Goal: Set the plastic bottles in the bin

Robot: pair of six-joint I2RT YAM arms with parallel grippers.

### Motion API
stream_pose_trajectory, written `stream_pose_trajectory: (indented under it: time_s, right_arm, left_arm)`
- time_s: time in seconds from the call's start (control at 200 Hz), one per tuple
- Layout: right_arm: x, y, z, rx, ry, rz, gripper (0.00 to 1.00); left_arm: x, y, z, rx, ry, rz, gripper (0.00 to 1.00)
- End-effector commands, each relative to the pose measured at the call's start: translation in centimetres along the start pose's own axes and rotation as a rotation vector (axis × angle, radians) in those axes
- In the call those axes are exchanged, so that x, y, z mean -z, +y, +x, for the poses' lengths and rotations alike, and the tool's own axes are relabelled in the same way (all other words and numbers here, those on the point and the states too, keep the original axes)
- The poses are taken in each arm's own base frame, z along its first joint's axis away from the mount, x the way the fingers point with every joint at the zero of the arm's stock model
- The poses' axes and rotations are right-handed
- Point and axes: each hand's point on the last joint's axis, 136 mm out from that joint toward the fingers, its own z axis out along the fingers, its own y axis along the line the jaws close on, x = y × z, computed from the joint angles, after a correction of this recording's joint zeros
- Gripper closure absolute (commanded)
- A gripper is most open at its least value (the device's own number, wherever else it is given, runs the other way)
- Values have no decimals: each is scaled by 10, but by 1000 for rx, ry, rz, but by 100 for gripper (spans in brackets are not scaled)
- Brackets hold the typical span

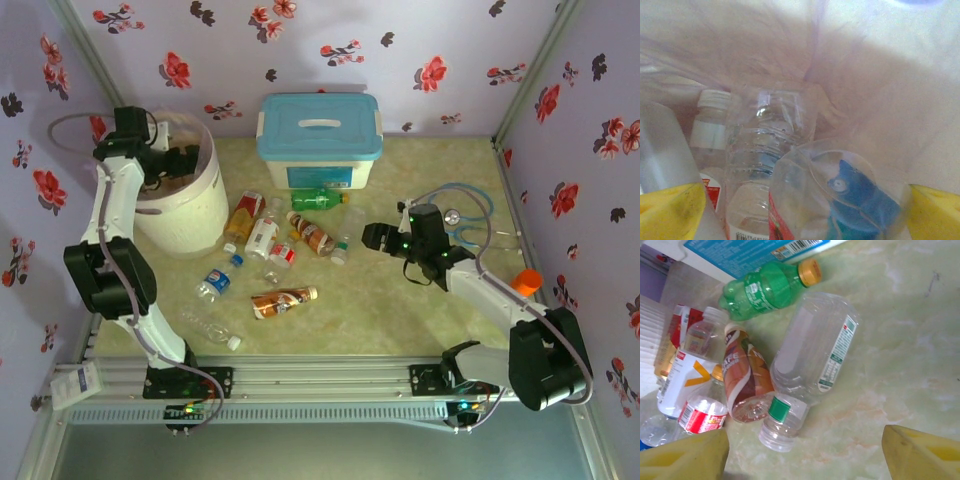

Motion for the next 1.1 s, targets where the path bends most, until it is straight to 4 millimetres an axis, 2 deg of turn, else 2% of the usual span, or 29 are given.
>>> stream_pose_trajectory:
  time_s: [0.0,0.105,0.235,0.375,0.48,0.61,0.72,0.95,1.095]
  right_arm:
    - [10,-1,-7,-39,-1,59,24]
    - [8,9,-2,-47,11,72,28]
    - [-11,28,11,-32,55,92,32]
    - [-40,42,21,-122,91,77,38]
    - [-56,40,25,-134,108,109,41]
    - [-71,39,29,-131,130,129,42]
    - [-81,36,34,-125,146,146,43]
    - [-97,25,42,-126,166,187,46]
    - [-106,21,46,-122,182,200,45]
  left_arm:
    - [53,-2,-28,-69,-143,-54,0]
    - [98,8,-44,-29,-257,-85,0]
    - [142,-1,-45,-15,-364,-73,1]
    - [184,-39,-29,-2,-452,61,3]
    - [207,-69,-9,-28,-499,136,4]
    - [217,-94,13,-42,-506,210,4]
    - [219,-103,25,-43,-506,244,4]
    - [220,-105,28,-43,-511,253,5]
    - [213,-104,29,-34,-501,255,5]
